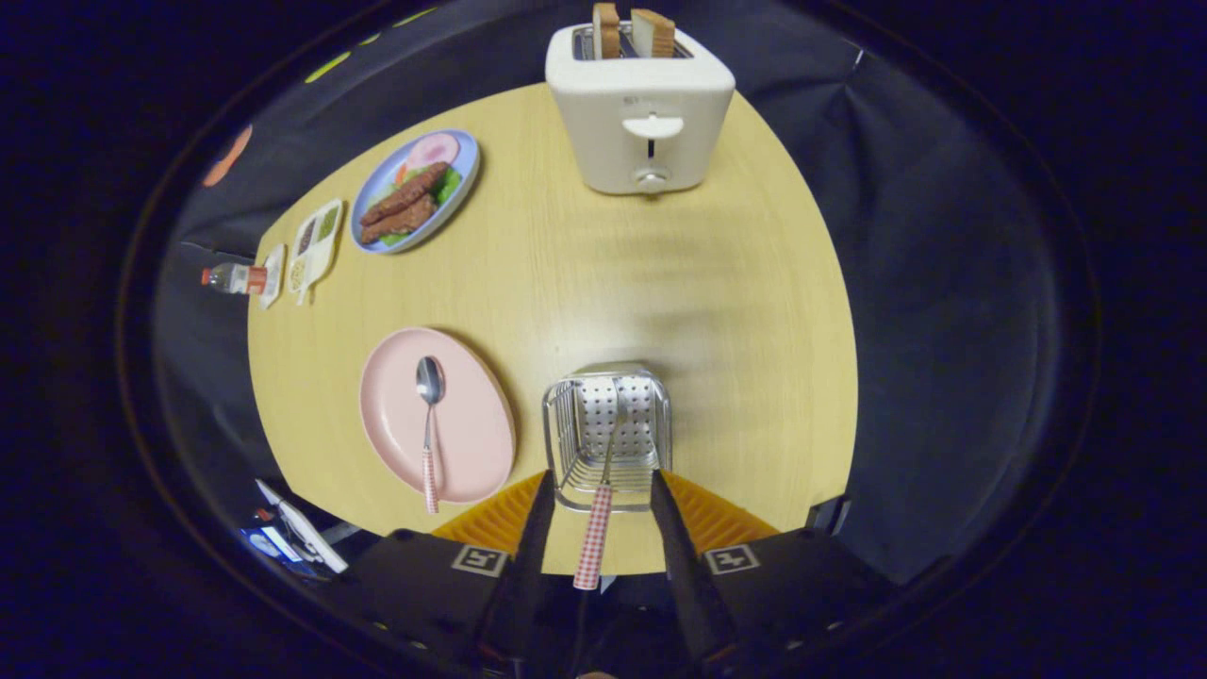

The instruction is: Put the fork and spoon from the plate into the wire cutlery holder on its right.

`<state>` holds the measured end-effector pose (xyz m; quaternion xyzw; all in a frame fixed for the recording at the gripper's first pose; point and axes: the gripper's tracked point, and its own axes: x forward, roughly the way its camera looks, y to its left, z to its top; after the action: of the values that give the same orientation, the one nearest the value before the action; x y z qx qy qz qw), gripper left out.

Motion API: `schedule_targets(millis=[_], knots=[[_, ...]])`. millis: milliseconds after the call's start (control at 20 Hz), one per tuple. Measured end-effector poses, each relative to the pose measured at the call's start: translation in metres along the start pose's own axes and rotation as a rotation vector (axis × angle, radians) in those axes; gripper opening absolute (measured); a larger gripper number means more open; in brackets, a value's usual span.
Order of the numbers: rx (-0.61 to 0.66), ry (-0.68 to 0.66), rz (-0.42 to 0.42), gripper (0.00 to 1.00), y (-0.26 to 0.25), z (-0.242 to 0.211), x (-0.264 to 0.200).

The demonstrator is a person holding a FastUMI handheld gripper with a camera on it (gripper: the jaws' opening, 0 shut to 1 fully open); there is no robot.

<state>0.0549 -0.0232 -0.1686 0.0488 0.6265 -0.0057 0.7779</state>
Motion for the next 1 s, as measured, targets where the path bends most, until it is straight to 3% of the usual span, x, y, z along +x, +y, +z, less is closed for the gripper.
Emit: schedule_targets(millis=[50, 350, 600, 850, 1000], knots=[[-0.015, -0.057, 0.011, 0.77, 0.005, 0.004, -0.008], [-0.135, -0.376, 0.107, 0.96, 0.074, -0.005, -0.039], [-0.214, -0.444, 0.143, 0.96, 0.136, -0.046, 0.002], [-0.116, -0.469, 0.146, 0.96, 0.170, -0.068, 0.066], [-0.106, -0.474, 0.103, 0.96, 0.180, -0.075, 0.091]])
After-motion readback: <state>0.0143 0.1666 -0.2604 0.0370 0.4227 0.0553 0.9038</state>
